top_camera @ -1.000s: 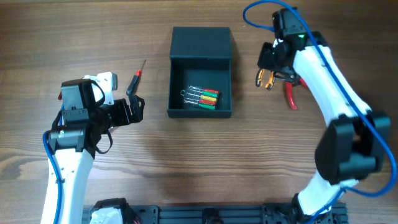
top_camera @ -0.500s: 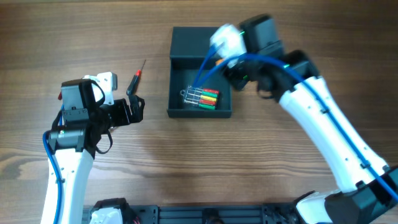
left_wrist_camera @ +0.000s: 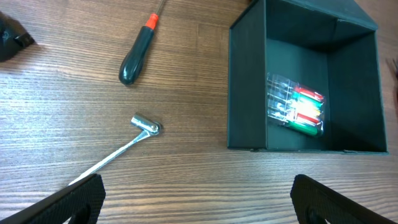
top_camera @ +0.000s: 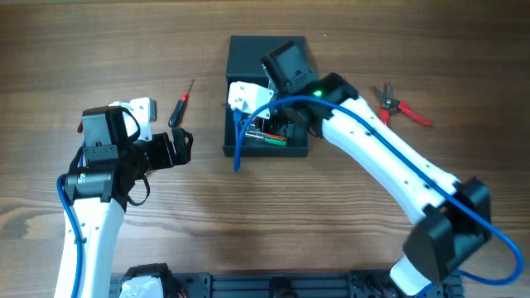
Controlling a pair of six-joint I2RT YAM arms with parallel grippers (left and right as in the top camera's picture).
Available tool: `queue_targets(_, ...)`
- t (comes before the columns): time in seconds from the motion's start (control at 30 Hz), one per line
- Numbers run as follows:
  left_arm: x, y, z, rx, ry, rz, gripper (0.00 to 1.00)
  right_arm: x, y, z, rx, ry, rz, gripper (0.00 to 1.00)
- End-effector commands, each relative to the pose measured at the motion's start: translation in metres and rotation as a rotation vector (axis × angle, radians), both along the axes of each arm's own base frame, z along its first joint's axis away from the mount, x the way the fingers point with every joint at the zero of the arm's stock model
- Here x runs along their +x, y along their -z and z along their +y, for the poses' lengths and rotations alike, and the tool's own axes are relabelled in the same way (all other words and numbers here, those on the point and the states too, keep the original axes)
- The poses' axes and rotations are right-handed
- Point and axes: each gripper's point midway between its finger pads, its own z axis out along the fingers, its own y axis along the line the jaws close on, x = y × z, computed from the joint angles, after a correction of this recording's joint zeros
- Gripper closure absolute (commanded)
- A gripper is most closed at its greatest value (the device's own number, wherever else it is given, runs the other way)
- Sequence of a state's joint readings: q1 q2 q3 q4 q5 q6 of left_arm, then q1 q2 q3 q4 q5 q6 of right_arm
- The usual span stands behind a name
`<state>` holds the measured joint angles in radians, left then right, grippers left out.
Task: Pack container
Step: 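Lower the pliers into the box and open the right gripper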
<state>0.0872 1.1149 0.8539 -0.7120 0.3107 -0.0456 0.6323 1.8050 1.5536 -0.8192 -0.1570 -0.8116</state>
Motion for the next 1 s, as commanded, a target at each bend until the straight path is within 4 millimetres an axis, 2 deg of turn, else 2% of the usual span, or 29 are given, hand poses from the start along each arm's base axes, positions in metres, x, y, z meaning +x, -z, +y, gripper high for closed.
queue_targets(0.0, 0.003, -0.005, 0.002, 0.013, 0.004, -0.016, 0.0, 0.005, 0.02, 0.007, -0.006, -0.026, 0.03, 0.96)
queue_targets(0.23, 0.003, -0.005, 0.002, 0.012, 0.004, -0.014, 0.0, 0.012, 0.063, 0.003, -0.049, 0.019, 0.116, 0.96)
queue_targets(0.37, 0.003, -0.005, 0.002, 0.012, 0.004, -0.014, 0.0, 0.018, 0.079, -0.002, -0.049, 0.086, 0.16, 0.96)
queue_targets(0.6, 0.003, -0.005, 0.002, 0.012, 0.004, -0.014, 0.0, 0.041, 0.075, -0.009, 0.03, 0.23, 0.16, 0.96)
queue_targets(0.97, 0.003, -0.005, 0.002, 0.012, 0.004, -0.013, 0.0, 0.045, 0.077, -0.013, 0.057, 0.256, 0.18, 0.96)
